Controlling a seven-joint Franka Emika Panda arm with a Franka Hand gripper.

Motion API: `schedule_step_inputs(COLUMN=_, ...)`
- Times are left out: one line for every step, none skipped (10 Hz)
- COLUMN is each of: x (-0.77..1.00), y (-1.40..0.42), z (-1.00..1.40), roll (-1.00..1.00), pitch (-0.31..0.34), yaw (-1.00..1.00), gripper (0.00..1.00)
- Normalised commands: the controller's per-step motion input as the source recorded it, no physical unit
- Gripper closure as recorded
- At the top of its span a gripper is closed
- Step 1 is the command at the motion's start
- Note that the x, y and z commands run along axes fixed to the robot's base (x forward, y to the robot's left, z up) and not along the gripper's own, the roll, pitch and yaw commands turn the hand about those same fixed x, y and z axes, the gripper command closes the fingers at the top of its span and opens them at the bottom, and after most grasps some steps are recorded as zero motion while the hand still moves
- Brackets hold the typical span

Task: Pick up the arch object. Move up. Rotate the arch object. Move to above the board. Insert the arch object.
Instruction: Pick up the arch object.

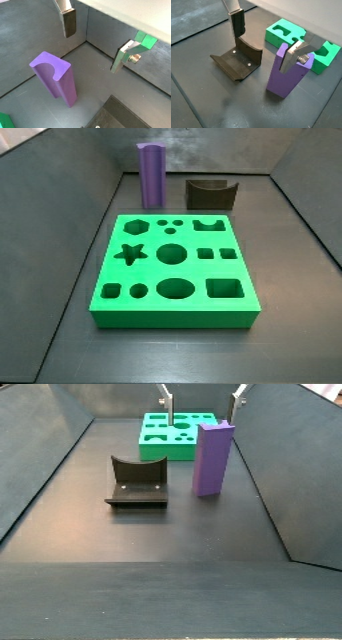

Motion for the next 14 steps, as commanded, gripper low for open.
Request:
schedule_step_inputs(x=-0.59, y=-0.51, z=-0.48, roll=0.3, pitch=-0.099, yaw=-0.09, gripper=0.0)
schedule_step_inputs(x=-0.3, y=-0.67, z=-0.18, roll=0.09, pitch=-0.173, yaw=0.26, gripper=0.0)
schedule_step_inputs(x=-0.56, y=-0.77, z=-0.21, roll=0.18, pitch=-0.201, yaw=0.24, gripper=0.0)
schedule_step_inputs(x=-0.64, y=-0.6, z=-0.13, roll=0.18, pitch=-0.207, yaw=0.24, gripper=0.0)
schedule_step_inputs(x=-0.27, y=-0.26, z=-0.01, roll=0.09, pitch=-0.136, yaw=0.4, gripper=0.0)
schedule_step_inputs(x=-0.18, y=-0.01, z=-0.16, roll=0.0, pitch=-0.139, yaw=0.38, gripper=0.0)
schedule_step_inputs(x=-0.09, y=0.01, z=-0.25, roll=-0.05, pitch=-0.169, yaw=0.36, gripper=0.0)
schedule_step_inputs(x=0.04, y=-0.01, z=-0.11, roll=-0.06, pitch=-0.107, yaw=0.29, gripper=0.0)
schedule_step_inputs(x=0.16, y=0.0, z=-0.15, roll=-0.1, pitch=-0.059, yaw=0.19, gripper=0.0)
schedule_step_inputs(x=0.03, y=0.0, z=-0.14, roll=-0.05, pitch=-0.044, yaw=0.16, gripper=0.0)
schedule_step_inputs(x=0.0, y=0.05, z=-0.17, roll=-0.06, pitch=-0.061, yaw=0.1, gripper=0.0)
schedule_step_inputs(x=0.0, y=0.06, z=-0.25, roll=-0.05, pitch=-0.046, yaw=0.06, gripper=0.0)
schedule_step_inputs(x=0.0, y=0.11, z=-0.3, roll=-0.07, pitch=-0.043, yaw=0.05, gripper=0.0)
schedule_step_inputs(x=-0.01, y=0.02, z=-0.27, roll=-0.04, pitch=-0.059, yaw=0.02, gripper=0.0)
